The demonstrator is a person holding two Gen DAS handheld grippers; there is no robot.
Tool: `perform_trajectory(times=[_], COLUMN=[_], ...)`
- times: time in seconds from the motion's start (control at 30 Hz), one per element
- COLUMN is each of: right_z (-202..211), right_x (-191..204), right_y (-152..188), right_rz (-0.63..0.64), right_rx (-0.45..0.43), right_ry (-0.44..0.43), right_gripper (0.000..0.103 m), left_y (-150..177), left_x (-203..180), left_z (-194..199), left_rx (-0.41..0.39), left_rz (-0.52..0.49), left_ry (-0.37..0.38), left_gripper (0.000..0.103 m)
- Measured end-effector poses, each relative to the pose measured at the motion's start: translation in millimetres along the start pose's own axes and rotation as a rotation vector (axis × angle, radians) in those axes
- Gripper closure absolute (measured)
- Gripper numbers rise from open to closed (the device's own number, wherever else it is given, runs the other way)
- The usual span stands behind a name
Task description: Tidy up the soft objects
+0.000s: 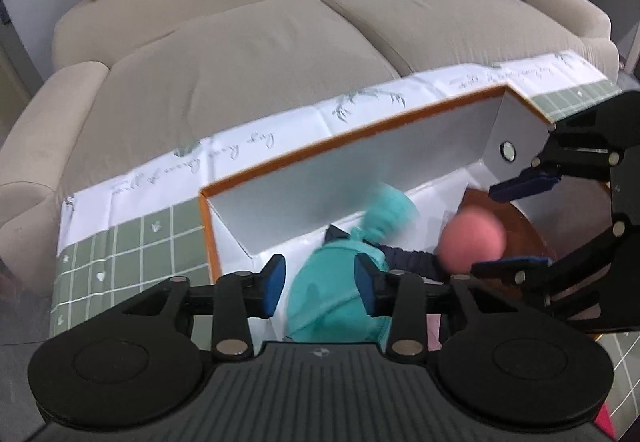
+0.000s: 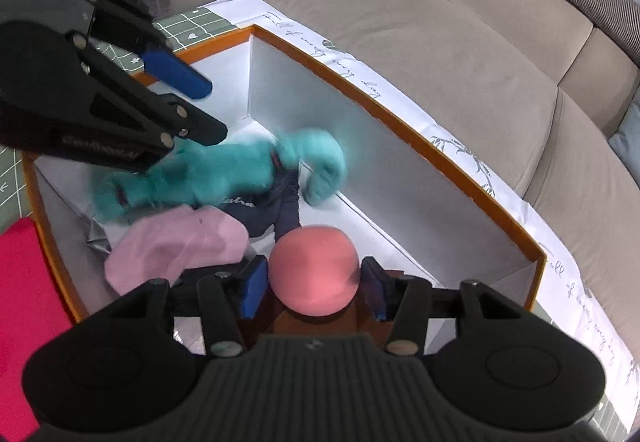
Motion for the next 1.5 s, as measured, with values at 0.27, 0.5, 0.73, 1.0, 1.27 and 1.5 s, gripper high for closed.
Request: perform_trajectory(times=[0.27, 0.5, 0.73, 1.0, 1.27, 1.5], right_z=[42, 96, 147, 217, 276, 302], right_x=[-3, -4, 0, -7, -1, 24], right_y=[-7, -6, 10, 50, 114, 168], right_rz=[0.016, 0.005, -0.037, -0.223, -0.479, -0.585], right_rx=[-0.041, -0.099, -0.122, -0.206, -0.3, -0.316], right_ry=[0.043, 0.089, 0.12, 0.184, 0.265, 0.363], right_gripper=[0.043, 0.037, 0.031, 0.014, 0.007, 0.003], left_y=[-6, -3, 12, 43, 94, 134], left_x=[-12, -40, -73, -112, -163, -192], left_z=[50, 99, 151, 190, 197, 177], left_rx=[-0.078, -0.183, -0.32, -0.465, -0.533, -0.448], left_rz=[0.018, 0.003, -0.01, 0.043, 0.115, 0.198], left_ry=[-0.004, -0.018, -0.06, -0.147, -0.218, -0.164], left_gripper=[0.053, 0.052, 0.044, 0.038, 0.014, 0.011])
Point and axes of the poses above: each gripper's, at about its wrist camera, not at the fingertips, and z roughly against the way its jaws point, x to its left, y to its underside, the point moved 5 cm from there along -z, roughly the way its jaws point, and after that the axes turned 14 degrees about y, right-handed, at the moved point
